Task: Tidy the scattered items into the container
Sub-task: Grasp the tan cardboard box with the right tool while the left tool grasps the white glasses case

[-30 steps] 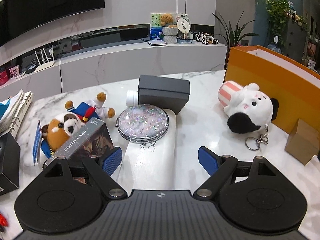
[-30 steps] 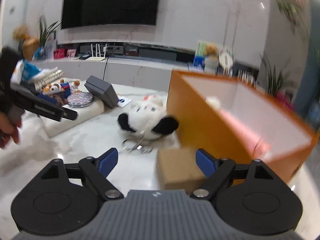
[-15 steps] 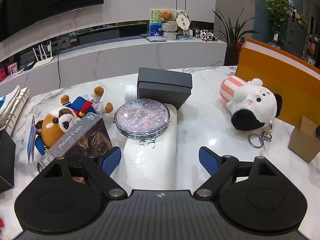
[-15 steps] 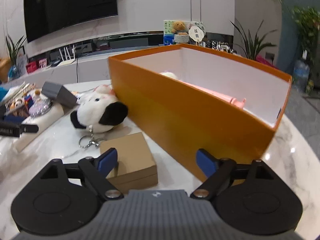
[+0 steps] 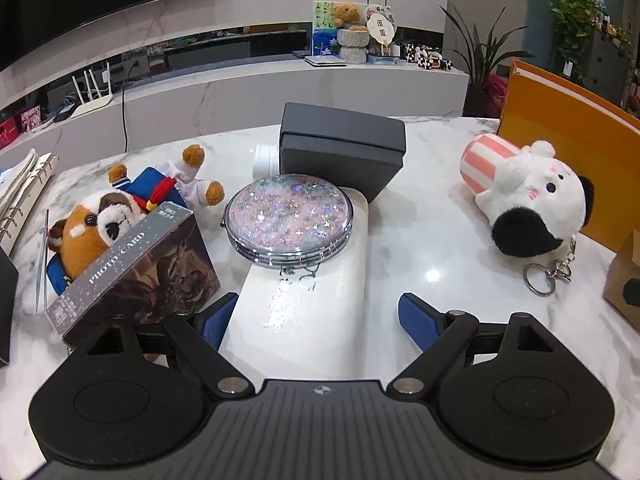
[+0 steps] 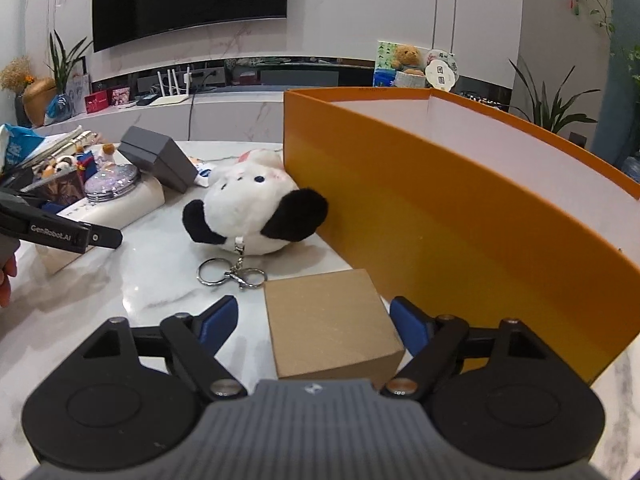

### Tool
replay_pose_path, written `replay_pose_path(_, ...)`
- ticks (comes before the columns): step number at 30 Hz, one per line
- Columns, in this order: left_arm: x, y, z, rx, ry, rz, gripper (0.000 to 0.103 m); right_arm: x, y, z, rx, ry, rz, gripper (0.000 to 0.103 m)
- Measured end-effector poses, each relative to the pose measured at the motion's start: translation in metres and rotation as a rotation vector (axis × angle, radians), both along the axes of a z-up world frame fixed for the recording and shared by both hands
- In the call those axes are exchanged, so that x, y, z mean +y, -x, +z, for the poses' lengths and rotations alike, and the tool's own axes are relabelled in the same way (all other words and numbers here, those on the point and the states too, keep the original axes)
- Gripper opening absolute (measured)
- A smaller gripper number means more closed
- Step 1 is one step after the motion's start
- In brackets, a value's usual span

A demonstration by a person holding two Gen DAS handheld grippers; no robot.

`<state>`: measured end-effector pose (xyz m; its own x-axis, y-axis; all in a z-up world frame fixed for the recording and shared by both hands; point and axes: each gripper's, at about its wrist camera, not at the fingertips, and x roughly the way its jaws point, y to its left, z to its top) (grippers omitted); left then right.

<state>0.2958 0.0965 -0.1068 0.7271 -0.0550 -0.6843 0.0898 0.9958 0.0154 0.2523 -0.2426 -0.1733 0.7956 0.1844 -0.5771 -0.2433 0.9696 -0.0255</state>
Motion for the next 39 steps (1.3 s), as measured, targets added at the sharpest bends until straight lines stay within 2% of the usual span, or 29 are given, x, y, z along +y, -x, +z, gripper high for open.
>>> replay_pose_path(3,0.000,-0.003,-0.001,-0.008,0.003,-0.002,0.101,0.001,-0.006,-0.002,0.015,-0.010,0.002,0.076)
replay_pose_path(7,-0.001,-0.007,-0.002,-0.020,0.002,-0.002,0.101,0.002,-0.010,-0.007,0.035,0.001,-0.003,0.074)
replay_pose_path(12,-0.002,-0.007,-0.003,-0.032,0.008,0.004,0.100,-0.001,-0.011,-0.012,0.071,0.000,-0.030,0.062)
replay_pose_path(14,0.000,-0.005,-0.003,-0.042,0.009,0.016,0.094,-0.002,-0.010,-0.012,0.077,-0.006,-0.033,0.062)
replay_pose_path(16,0.003,-0.003,-0.002,-0.051,0.010,0.048,0.079,-0.003,-0.008,-0.012,0.078,-0.004,-0.032,0.062)
replay_pose_path(22,0.004,0.000,0.002,-0.026,0.009,0.041,0.072,-0.005,-0.002,-0.011,0.085,-0.006,-0.035,0.062)
replay_pose_path(31,0.004,0.019,0.011,0.026,0.038,0.058,0.071,-0.006,0.010,-0.006,0.092,-0.018,-0.032,0.062)
replay_pose_path(33,0.008,0.023,0.016,0.050,0.100,0.069,0.071,-0.006,0.012,-0.004,0.089,-0.021,-0.031,0.062)
replay_pose_path(37,0.028,0.029,0.028,0.071,0.342,0.099,0.070,-0.005,0.018,0.002,0.076,-0.025,-0.027,0.062)
replay_pose_path(39,0.032,0.031,0.034,0.070,0.401,0.094,0.069,-0.006,0.021,0.004,0.070,-0.026,-0.027,0.062)
